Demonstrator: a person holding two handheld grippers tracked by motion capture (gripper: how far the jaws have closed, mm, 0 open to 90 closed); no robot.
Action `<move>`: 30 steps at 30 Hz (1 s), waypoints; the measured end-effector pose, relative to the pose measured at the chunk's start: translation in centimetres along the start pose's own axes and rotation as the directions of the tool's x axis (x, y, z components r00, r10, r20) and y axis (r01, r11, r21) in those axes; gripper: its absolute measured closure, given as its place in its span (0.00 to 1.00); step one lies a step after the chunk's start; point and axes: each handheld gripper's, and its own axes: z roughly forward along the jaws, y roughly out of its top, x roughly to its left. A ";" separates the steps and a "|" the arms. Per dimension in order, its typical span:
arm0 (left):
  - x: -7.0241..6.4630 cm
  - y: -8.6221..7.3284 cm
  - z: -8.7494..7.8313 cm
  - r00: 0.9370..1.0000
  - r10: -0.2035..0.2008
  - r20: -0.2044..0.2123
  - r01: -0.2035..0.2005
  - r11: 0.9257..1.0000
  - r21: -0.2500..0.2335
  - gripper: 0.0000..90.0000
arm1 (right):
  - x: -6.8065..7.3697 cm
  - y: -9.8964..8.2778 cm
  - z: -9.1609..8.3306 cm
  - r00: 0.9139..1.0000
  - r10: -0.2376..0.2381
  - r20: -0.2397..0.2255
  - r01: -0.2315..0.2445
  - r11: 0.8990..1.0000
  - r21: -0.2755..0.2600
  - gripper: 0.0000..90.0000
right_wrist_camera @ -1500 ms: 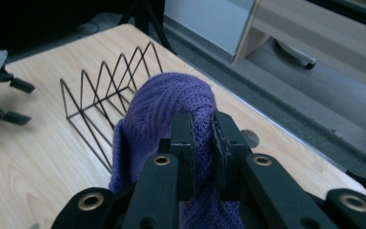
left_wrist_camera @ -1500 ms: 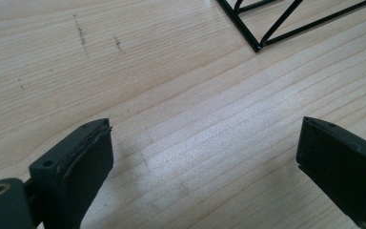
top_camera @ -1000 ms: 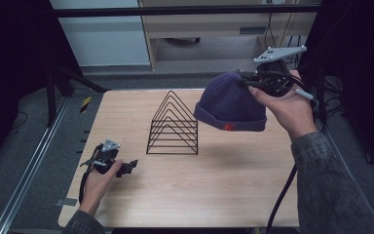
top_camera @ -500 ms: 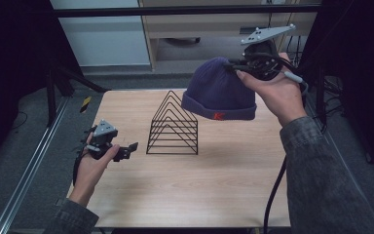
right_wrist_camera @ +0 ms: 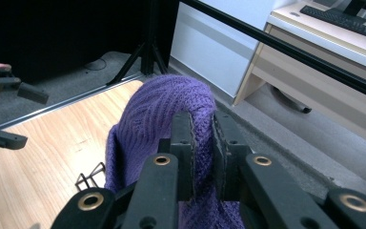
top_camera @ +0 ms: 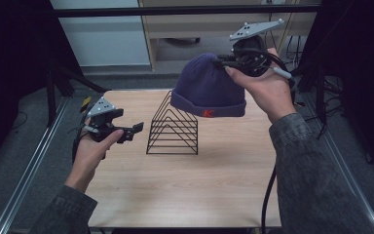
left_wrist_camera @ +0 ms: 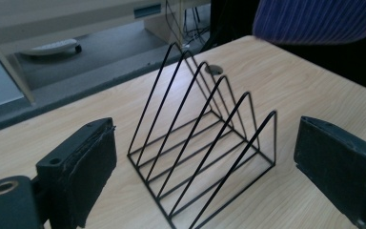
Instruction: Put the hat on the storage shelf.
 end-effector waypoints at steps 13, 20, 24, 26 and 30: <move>-1.1 2.2 0.3 0.998 0.057 0.017 -0.056 0.998 -0.026 0.07 | 1.2 1.0 0.9 1.000 -0.014 -0.023 0.014 1.000 -0.016 0.90; -1.4 2.8 0.9 0.998 0.060 0.029 -0.059 0.998 -0.023 0.07 | 2.0 1.2 2.0 0.999 -0.019 -0.042 0.019 1.000 -0.018 0.89; -1.5 2.9 1.0 0.997 0.066 0.026 -0.066 0.998 -0.019 0.06 | 2.5 1.2 2.6 0.998 -0.022 -0.059 0.021 1.000 -0.018 0.89; -1.4 2.9 1.1 0.998 0.062 0.025 -0.061 0.998 -0.022 0.06 | 2.8 1.2 2.9 0.998 -0.026 -0.065 0.025 1.000 -0.013 0.89; -1.3 2.9 1.0 0.998 0.058 0.022 -0.057 0.998 -0.026 0.06 | 3.2 1.4 3.3 0.997 -0.028 -0.075 0.027 1.000 -0.013 0.89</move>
